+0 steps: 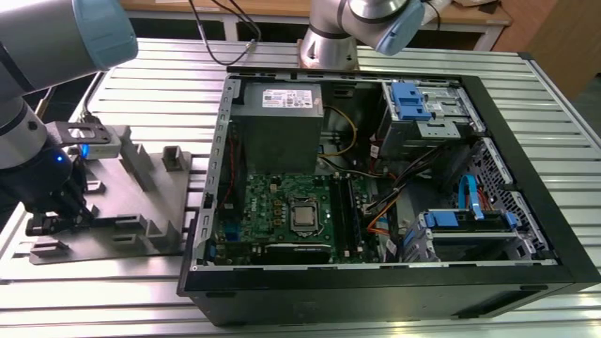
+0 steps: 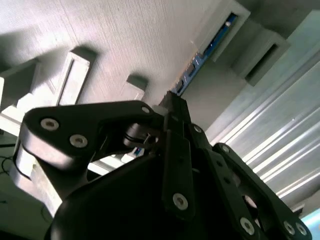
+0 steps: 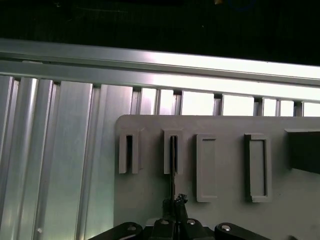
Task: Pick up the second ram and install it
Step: 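Pick up the second ram and move it above second insertion slot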
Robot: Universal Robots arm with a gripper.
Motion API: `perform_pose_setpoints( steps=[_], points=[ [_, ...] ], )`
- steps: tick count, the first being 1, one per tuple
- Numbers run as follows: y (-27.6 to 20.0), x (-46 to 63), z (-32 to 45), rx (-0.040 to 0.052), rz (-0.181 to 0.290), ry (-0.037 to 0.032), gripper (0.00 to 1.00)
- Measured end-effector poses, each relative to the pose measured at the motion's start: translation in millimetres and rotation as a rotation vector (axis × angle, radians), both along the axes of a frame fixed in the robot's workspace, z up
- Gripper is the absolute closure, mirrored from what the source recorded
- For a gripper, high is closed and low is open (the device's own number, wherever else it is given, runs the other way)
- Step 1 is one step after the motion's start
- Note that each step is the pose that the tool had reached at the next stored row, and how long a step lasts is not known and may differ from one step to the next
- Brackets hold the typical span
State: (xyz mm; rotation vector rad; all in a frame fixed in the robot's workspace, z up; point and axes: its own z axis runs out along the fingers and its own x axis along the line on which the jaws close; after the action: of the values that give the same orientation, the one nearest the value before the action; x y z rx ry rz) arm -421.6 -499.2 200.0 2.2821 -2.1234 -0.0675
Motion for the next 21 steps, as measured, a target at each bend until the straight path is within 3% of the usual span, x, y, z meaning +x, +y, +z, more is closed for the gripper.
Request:
perform_pose_setpoints(
  steps=[6,11,21],
  points=[
    [0.0,0.2,0.0,-0.0001,-0.001,0.0001,0.92],
    [0.0,0.2,-0.8,-0.0003,-0.073,0.0002,0.92],
    [0.0,0.2,-0.9,0.0001,-0.052,0.0000,0.92]
  ],
)
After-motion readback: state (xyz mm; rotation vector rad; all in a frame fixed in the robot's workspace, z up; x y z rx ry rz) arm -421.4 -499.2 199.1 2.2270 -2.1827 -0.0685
